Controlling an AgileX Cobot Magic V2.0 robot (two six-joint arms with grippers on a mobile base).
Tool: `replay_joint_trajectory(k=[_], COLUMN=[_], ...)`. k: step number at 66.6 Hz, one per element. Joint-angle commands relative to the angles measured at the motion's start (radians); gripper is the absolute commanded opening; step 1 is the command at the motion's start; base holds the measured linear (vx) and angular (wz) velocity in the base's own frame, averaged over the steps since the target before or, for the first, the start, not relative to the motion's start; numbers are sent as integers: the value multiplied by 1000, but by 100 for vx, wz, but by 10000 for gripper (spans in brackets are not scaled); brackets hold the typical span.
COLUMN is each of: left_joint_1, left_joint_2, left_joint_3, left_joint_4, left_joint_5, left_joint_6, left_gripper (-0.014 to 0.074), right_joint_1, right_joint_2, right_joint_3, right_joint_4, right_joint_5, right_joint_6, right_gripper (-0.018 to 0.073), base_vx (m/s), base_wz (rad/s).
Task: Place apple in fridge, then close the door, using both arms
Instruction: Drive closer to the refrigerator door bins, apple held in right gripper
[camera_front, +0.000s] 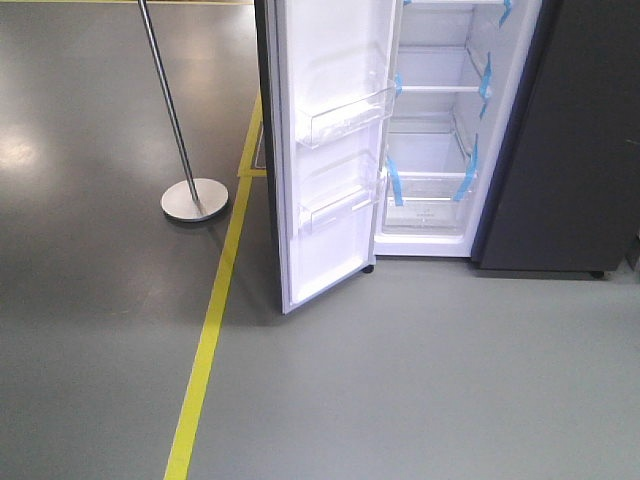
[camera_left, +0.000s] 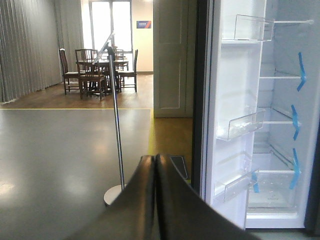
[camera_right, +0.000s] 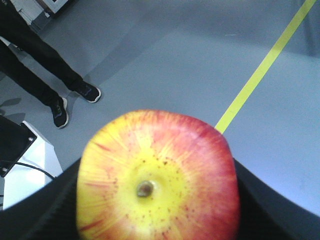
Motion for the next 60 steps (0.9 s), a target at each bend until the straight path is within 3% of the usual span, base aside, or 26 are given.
replay_joint_trajectory(k=[1, 60], left_joint_1=[2, 2], left_joint_2=[-13, -13], left_joint_3=[13, 13], left_joint_4=[-8, -8], left_joint_5=[-66, -66], left_joint_6=[0, 0], left_gripper=[-6, -6], right_joint_1=[-2, -2], right_joint_2=[8, 8], right_joint_3=[-26, -26], right_joint_4=[65, 65], right_joint_5=[-14, -13], right_joint_6=[-8, -8], right_gripper=[272, 272], base_vx=[35, 31], base_wz=[1, -1])
